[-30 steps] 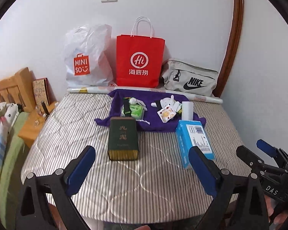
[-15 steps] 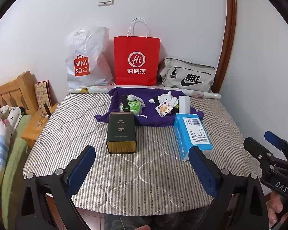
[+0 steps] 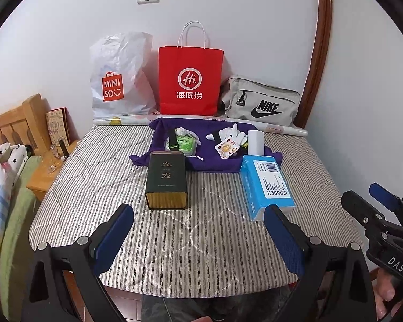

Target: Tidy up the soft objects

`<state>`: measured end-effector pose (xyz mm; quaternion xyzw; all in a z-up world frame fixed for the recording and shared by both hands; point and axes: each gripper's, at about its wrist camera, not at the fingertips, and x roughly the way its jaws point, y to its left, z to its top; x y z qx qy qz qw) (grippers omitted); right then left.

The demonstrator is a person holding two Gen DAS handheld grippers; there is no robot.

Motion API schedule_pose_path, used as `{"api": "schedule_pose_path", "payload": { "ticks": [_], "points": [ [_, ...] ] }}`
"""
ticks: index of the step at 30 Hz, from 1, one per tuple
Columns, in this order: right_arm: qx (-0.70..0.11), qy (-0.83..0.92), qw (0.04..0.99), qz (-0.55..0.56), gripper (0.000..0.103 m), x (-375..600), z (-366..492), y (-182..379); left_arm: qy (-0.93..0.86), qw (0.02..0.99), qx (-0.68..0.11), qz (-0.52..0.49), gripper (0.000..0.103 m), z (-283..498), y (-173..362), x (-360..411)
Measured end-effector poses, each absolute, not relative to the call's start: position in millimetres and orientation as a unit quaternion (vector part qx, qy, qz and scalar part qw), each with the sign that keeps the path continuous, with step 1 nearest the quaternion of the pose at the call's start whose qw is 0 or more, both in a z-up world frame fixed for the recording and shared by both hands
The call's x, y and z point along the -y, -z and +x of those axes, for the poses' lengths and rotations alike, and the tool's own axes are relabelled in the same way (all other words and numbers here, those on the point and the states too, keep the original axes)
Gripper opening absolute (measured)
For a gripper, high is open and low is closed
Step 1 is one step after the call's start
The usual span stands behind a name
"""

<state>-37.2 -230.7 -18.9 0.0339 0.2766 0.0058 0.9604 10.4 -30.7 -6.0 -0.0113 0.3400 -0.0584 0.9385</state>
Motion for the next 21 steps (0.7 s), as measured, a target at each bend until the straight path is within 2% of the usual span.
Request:
{"api": "schedule_pose_path", "payload": {
  "ticks": [21],
  "points": [
    [-0.276,-0.012,0.96,0.03,0.091,227.5,-38.7,18.7,0.06,0.938,-0.34,-0.012,0.098,6.5,6.0,30.7]
  ]
}}
